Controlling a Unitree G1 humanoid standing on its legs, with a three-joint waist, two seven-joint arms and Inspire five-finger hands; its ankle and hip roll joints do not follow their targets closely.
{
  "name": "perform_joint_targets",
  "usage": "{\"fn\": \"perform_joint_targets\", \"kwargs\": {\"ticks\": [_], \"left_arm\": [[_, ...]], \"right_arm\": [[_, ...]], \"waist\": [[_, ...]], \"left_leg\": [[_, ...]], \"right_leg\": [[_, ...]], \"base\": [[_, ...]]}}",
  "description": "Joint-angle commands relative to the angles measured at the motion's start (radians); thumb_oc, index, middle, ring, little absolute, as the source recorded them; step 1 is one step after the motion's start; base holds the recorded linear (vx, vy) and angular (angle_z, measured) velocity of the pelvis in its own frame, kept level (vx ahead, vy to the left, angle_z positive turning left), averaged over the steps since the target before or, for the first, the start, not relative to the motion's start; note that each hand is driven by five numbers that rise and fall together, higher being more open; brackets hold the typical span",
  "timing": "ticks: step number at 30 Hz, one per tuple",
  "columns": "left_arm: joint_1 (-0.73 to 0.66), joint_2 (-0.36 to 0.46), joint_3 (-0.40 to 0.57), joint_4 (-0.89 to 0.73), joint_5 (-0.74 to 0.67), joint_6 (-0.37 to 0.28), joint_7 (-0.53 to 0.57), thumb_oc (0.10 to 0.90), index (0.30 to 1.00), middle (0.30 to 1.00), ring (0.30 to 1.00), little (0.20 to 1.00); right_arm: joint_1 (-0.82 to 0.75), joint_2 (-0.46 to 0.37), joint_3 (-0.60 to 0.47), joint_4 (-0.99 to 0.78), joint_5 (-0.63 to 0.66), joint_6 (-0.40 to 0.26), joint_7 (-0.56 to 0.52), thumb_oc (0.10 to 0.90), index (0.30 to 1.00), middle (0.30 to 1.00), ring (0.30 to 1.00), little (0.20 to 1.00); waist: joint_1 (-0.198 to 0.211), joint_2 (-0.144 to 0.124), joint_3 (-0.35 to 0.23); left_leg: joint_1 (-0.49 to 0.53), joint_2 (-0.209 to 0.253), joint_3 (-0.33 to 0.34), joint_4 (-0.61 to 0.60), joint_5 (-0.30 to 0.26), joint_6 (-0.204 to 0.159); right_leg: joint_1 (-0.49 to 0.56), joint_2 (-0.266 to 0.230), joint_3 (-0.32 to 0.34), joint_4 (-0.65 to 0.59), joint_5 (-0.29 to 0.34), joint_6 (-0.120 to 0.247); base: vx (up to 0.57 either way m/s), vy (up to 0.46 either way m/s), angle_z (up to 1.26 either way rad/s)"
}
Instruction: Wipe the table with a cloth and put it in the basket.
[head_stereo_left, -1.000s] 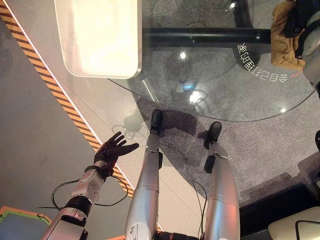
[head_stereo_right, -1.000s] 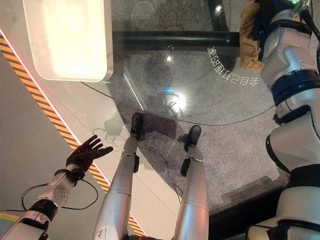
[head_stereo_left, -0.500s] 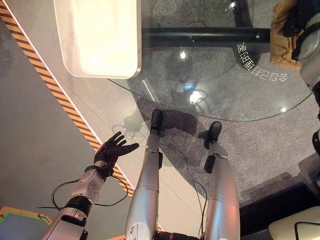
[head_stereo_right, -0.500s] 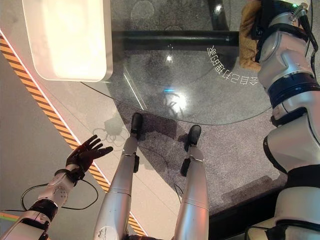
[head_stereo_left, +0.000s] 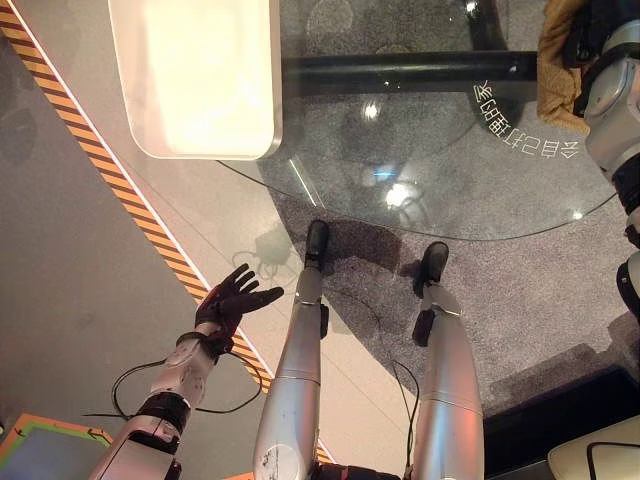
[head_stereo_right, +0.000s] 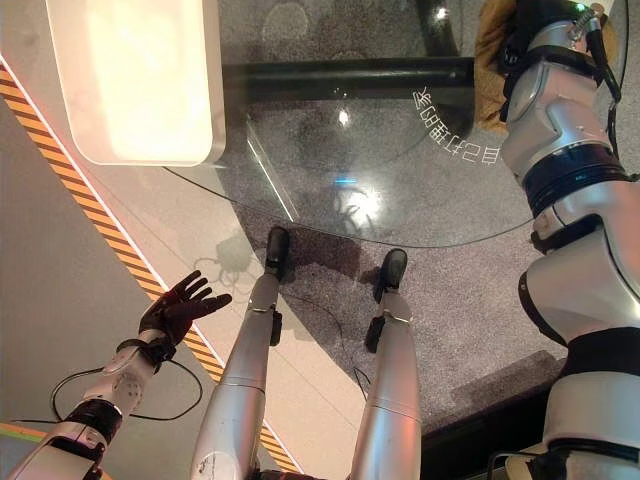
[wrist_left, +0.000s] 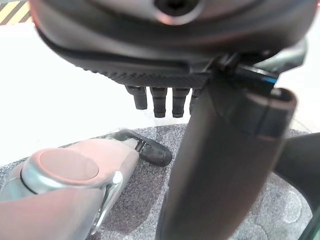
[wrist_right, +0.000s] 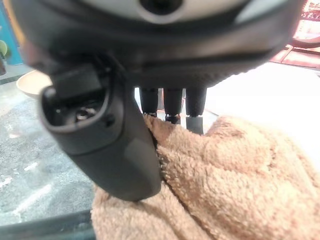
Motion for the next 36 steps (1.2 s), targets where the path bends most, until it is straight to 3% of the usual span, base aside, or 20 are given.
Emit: {"fn": "perform_joint_targets", "kwargs": {"ticks": [1,17,18,19,36], "left_arm": [[0.003,-0.002,-0.019,0.015,-0.01,-0.028,0.022,0.8,0.9,0.9,0.9,0.9],[0.019,-0.021,-0.017,-0.002,0.001,-0.04,0.021,0.8,0.9,0.9,0.9,0.9],[0.031,-0.026,-0.023,-0.002,0.003,-0.042,0.024,0.8,0.9,0.9,0.9,0.9],[0.02,-0.025,-0.02,-0.005,0.004,-0.043,0.028,0.8,0.9,0.9,0.9,0.9],[0.033,-0.029,-0.018,-0.014,0.017,-0.049,0.016,0.8,0.9,0.9,0.9,0.9]], "right_arm": [[-0.05,0.097,0.004,-0.139,-0.008,-0.044,-0.024,0.1,0.3,0.3,0.3,0.2],[-0.061,0.171,0.035,-0.222,-0.082,-0.015,0.006,0.1,0.3,0.3,0.3,0.2],[-0.046,0.182,0.036,-0.228,-0.083,-0.019,0.004,0.1,0.3,0.3,0.3,0.2],[-0.059,0.183,0.033,-0.231,-0.087,-0.021,0.005,0.1,0.3,0.3,0.3,0.2],[-0.038,0.259,0.046,-0.329,-0.154,-0.033,0.048,0.1,0.3,0.3,0.3,0.2]], "waist": [[0.026,0.02,-0.012],[0.055,0.019,-0.012],[0.057,0.017,-0.012],[0.059,0.019,-0.012],[0.082,0.02,-0.012]], "left_leg": [[-0.007,-0.133,0.062,-0.003,-0.02,0.123],[-0.007,-0.145,0.044,-0.003,-0.015,0.127],[0.022,-0.148,0.043,0.001,-0.048,0.125],[-0.009,-0.147,0.041,-0.003,-0.014,0.128],[-0.005,-0.158,0.028,-0.001,-0.012,0.133]], "right_leg": [[0.041,0.093,-0.123,-0.113,0.025,-0.067],[0.05,0.088,-0.137,-0.116,0.025,-0.066],[0.073,0.087,-0.128,-0.102,-0.009,-0.058],[0.049,0.086,-0.141,-0.116,0.026,-0.064],[0.061,0.082,-0.155,-0.119,0.026,-0.06]], "base": [[0.0,0.0,0.0],[0.01,0.003,0.0],[0.0,0.0,0.0],[0.0,0.0,0.0],[0.0,0.003,0.01]]}}
